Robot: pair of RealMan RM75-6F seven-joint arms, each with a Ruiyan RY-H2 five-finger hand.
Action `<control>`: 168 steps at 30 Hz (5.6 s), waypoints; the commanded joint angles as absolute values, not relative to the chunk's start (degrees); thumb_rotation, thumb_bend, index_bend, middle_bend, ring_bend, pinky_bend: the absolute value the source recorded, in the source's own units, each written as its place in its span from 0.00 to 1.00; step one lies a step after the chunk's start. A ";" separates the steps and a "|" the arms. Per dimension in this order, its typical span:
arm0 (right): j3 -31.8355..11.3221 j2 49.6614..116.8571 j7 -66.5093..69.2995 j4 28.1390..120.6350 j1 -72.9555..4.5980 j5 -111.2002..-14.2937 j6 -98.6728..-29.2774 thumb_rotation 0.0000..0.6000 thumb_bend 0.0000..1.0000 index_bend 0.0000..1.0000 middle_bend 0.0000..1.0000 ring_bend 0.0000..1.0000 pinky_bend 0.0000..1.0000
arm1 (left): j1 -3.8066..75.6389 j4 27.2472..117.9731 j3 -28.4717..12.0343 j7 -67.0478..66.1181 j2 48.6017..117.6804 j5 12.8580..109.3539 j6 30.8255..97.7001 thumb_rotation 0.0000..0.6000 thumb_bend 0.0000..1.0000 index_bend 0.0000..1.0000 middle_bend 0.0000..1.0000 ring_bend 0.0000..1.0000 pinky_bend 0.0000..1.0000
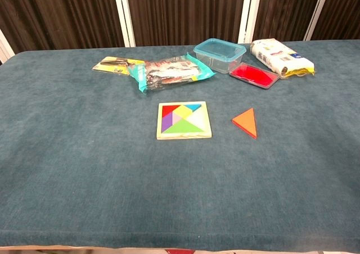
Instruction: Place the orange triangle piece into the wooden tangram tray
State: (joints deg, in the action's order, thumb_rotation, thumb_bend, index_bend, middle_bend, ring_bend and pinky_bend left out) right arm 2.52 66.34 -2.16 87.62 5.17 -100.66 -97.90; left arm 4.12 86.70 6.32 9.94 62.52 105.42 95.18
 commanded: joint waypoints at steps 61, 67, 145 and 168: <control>-6.81 87.50 -29.90 69.10 -46.24 -80.02 -38.59 1.00 0.43 0.39 0.00 0.00 0.00 | 5.68 86.76 4.89 12.44 62.05 100.83 91.23 1.00 0.46 0.00 0.02 0.05 0.12; -6.47 87.94 -31.36 69.10 -46.97 -77.74 -38.47 1.00 0.43 0.38 0.00 0.00 0.00 | 5.71 86.63 4.88 12.62 62.10 100.85 91.23 1.00 0.46 0.00 0.03 0.05 0.12; -8.90 105.21 -58.13 60.69 -59.05 -61.17 -48.50 1.00 0.44 0.61 0.00 0.00 0.00 | 5.87 85.45 5.40 15.82 61.41 102.55 92.70 1.00 0.46 0.00 0.03 0.05 0.12; -7.08 105.11 -59.69 62.23 -58.83 -61.24 -49.61 1.00 0.44 0.57 0.00 0.00 0.00 | 5.71 85.23 5.53 16.16 61.37 102.87 93.39 1.00 0.46 0.00 0.02 0.05 0.12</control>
State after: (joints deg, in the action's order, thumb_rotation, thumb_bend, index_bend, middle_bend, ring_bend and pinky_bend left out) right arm -7.09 105.11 -59.68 62.22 -58.84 -61.25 -49.60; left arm 5.72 85.23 5.53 16.16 61.38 102.88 93.40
